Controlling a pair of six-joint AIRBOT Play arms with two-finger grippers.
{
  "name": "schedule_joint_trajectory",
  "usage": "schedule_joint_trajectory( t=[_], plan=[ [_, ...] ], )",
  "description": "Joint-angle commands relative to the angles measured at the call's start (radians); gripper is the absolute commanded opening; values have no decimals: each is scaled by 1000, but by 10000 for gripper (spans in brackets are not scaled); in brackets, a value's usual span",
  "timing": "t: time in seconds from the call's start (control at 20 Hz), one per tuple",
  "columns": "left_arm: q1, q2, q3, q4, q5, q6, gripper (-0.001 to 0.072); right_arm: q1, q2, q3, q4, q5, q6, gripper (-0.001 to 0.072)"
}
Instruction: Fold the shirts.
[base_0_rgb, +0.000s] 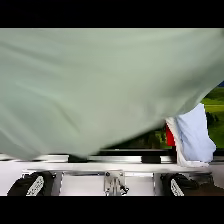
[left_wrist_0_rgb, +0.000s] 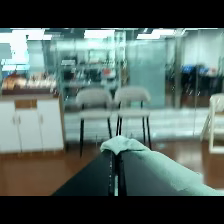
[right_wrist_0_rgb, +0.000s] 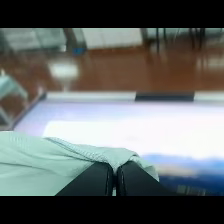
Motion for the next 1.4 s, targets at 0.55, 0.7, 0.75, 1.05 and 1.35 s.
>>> schedule_joint_trajectory(
  t=[0.55, 0.7, 0.75, 1.05, 1.35],
  plan=[
    [0, -381, -608, -34, 23, 10, 38, 3, -661, -430, 78, -315, 53, 77],
    [-32, -519, -608, -122, 24, 10, 38, 3, -779, -430, 223, -488, 50, 77],
    [-55, -558, -608, -122, 16, 10, 38, 8, -803, -430, 232, -508, 50, 77],
    [-119, -659, -589, -99, -164, -9, 416, 1, -806, -410, 239, -323, -27, 556],
    [56, -579, -585, 108, -668, -63, 381, -88, -603, -405, -166, 182, -146, 559]
  ],
)
